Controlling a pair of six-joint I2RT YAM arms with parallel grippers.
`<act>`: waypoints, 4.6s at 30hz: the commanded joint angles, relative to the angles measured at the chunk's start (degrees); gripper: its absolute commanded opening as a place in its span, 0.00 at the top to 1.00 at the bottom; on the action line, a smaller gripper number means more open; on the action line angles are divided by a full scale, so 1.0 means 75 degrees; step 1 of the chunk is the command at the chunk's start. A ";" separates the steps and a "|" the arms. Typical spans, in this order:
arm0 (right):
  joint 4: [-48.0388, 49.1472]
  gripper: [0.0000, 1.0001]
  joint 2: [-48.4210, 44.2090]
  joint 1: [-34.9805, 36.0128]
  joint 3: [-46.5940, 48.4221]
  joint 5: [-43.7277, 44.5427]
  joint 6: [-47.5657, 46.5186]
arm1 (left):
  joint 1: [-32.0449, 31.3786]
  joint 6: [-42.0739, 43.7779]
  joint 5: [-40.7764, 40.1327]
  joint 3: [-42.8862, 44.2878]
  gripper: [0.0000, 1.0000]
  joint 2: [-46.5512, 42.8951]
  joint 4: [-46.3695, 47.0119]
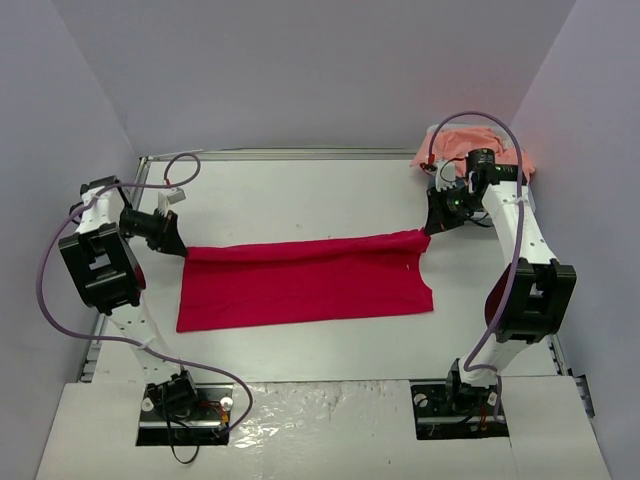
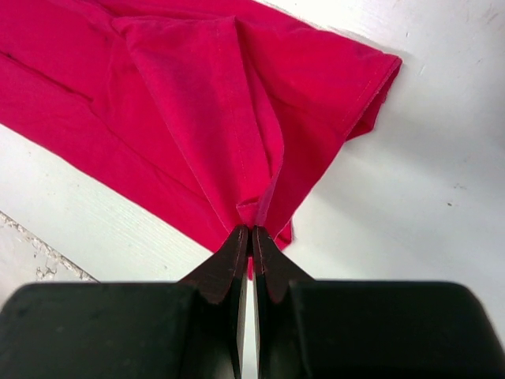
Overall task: Fold and stack the t-shirts
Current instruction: Fold the other side of the tshirt into a rectangle
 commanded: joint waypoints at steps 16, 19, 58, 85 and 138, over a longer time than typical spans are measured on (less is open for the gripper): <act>-0.0425 1.00 -0.0595 -0.0057 -0.0688 0.0159 -0.0511 | 0.0307 0.1071 0.0171 -0.0390 0.97 -0.0639 -0.0819; -0.0437 1.00 -0.0595 -0.0057 -0.0840 0.0171 -0.0581 | 0.0331 0.1153 0.0159 -0.0554 0.98 -0.0663 -0.0773; -0.0051 1.00 0.0600 -0.0045 -0.2224 0.0335 -0.1226 | 0.0342 0.1353 -0.0649 -0.1971 0.97 -0.0229 0.0599; -0.0167 0.70 0.0496 -0.0033 -0.2517 0.0229 -0.1436 | 0.0343 0.1200 -0.1083 -0.2007 0.83 -0.0685 0.0718; -0.0589 0.49 -0.0173 -0.0033 -0.1323 0.0276 -0.1917 | 0.0858 -0.1094 -0.0708 -0.2898 0.71 -0.3568 0.1394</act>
